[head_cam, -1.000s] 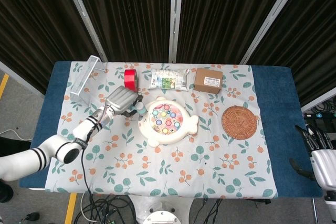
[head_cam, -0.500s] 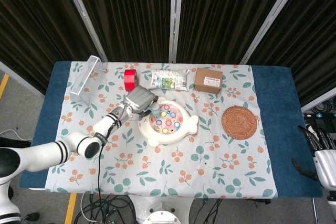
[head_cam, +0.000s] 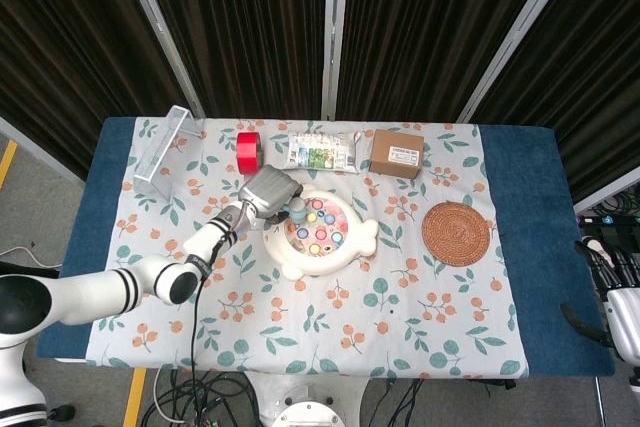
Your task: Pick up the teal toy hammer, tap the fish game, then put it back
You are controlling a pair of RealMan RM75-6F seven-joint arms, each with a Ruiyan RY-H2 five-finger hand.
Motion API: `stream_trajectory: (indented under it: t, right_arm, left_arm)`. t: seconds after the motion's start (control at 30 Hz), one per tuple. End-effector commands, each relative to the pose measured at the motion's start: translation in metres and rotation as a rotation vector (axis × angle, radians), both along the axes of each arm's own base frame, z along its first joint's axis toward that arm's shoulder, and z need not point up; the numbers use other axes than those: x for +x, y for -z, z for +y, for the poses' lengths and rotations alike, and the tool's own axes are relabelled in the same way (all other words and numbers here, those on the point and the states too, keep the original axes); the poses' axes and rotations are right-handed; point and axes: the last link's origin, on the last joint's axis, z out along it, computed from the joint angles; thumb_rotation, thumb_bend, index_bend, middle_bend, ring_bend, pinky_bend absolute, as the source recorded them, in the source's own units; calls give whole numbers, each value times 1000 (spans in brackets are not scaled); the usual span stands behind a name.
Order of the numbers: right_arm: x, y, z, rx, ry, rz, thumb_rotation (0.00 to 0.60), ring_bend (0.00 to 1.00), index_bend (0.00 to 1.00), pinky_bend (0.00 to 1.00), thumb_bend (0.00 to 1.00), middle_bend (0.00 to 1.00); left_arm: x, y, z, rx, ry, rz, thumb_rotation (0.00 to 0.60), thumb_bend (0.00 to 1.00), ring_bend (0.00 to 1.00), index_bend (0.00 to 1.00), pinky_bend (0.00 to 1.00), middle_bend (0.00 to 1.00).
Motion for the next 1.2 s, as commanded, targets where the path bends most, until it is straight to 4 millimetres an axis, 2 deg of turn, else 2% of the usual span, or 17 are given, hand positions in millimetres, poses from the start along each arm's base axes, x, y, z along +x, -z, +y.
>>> stream_trajectory:
  t: [0.03, 0.37, 0.63, 0.73, 1.07, 1.2]
  right_arm:
    - [0, 0, 0, 1, 0, -1, 600, 0, 71, 0, 180, 176]
    - [0, 1, 0, 2, 5, 0, 600, 0, 71, 0, 180, 178]
    - [1, -1, 3, -11, -2, -1, 600, 0, 71, 0, 180, 179]
    - [1, 0, 4, -10, -4, -1, 600, 0, 71, 0, 180, 179]
    - [-1, 1, 1, 0, 10, -2, 600, 0, 71, 0, 179, 179]
    - [-2, 0, 1, -2, 11, -2, 600, 0, 71, 0, 180, 179]
  left_arm:
    - [0, -2, 1, 8, -6, -2, 600, 643, 503, 626, 538, 651]
    - [-7, 11, 5, -5, -28, 33, 600, 644, 503, 626, 539, 651]
    - [0, -12, -1, 28, -11, -24, 600, 644, 503, 627, 540, 651]
    - [-1, -13, -3, 25, -9, -20, 600, 643, 503, 627, 540, 650]
    - [-7, 12, 4, -4, -32, 28, 600, 643, 503, 626, 540, 650]
    - [-7, 12, 5, -1, -32, 24, 600, 643, 503, 626, 542, 650]
